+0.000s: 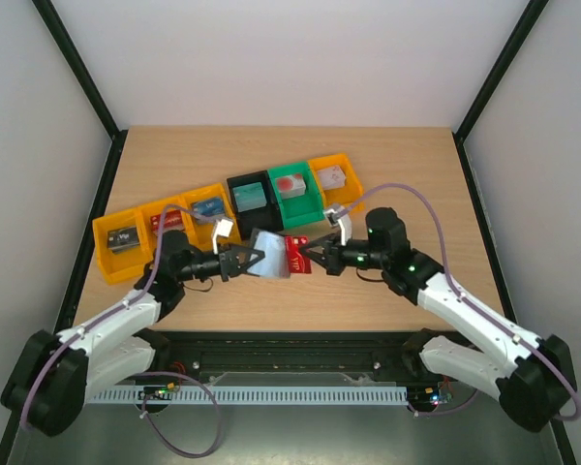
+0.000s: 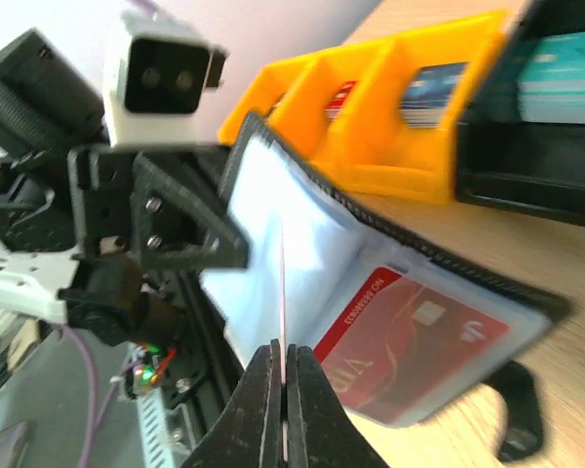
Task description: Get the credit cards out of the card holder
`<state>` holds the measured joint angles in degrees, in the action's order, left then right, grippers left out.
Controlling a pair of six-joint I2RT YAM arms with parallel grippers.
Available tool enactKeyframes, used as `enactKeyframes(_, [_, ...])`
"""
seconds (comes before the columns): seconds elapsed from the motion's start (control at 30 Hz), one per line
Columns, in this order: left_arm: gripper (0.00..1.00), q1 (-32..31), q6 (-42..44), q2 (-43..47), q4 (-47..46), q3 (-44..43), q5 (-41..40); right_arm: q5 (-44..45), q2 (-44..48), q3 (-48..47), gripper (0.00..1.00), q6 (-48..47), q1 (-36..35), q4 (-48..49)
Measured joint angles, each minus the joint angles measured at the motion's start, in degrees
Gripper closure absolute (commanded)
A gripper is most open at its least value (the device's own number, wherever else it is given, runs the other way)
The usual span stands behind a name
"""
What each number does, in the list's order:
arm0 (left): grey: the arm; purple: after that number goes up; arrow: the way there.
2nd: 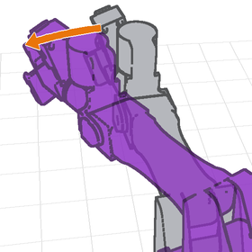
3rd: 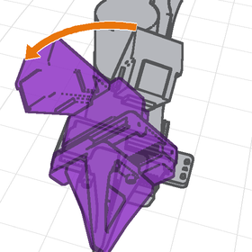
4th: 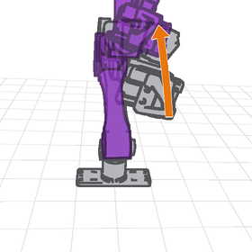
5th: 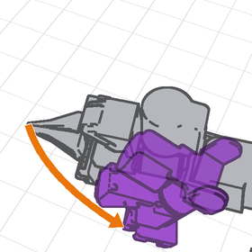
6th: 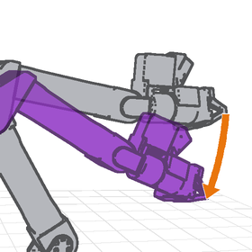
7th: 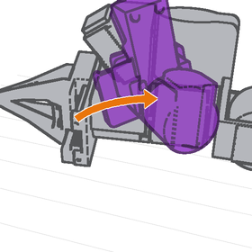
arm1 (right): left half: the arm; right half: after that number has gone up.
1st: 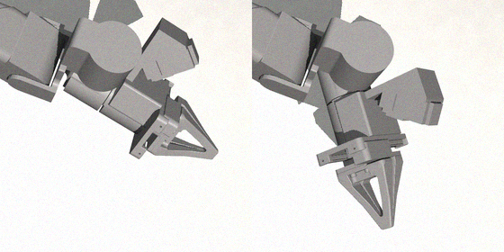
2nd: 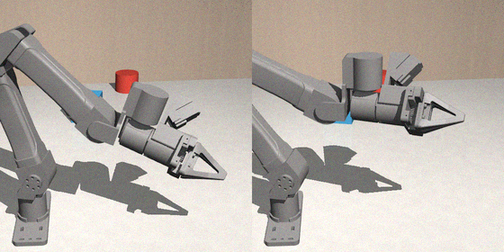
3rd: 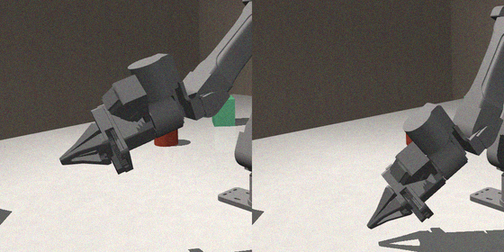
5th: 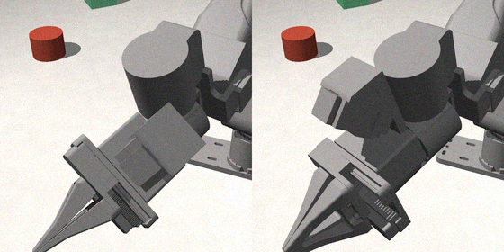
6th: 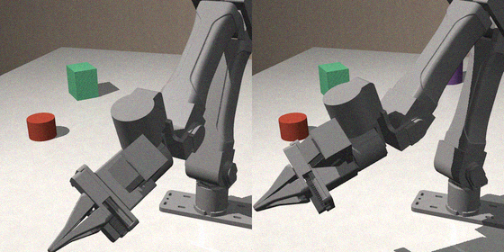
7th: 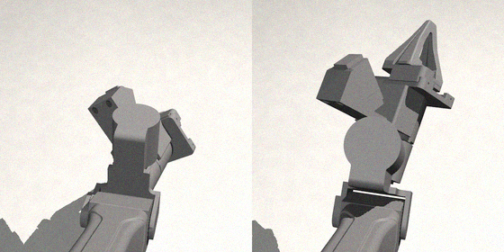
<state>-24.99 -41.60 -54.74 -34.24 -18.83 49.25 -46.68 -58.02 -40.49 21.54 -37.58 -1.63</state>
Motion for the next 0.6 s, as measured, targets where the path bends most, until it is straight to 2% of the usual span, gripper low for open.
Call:
enactKeyframes(0.17, [0.98, -7.3, -3.9, -6.4, -5.9, 4.6, -2.9, 4.8, 5.5, 5.1, 0.98, 1.3, 2.0, -2.3])
enactKeyframes(0.33, [0.98, -12.4, -7.5, -14.8, -10.5, 7.3, -5.7, 11.0, 10.4, 7.5, 0.98, 3.0, 2.0, -8.6])
enactKeyframes(0.6, [0.98, -24.4, -11.5, -24.2, -22.2, -2.2, -4.8, 19.3, 23.3, 7.1, 0.98, 7.0, 2.1, -17.2])
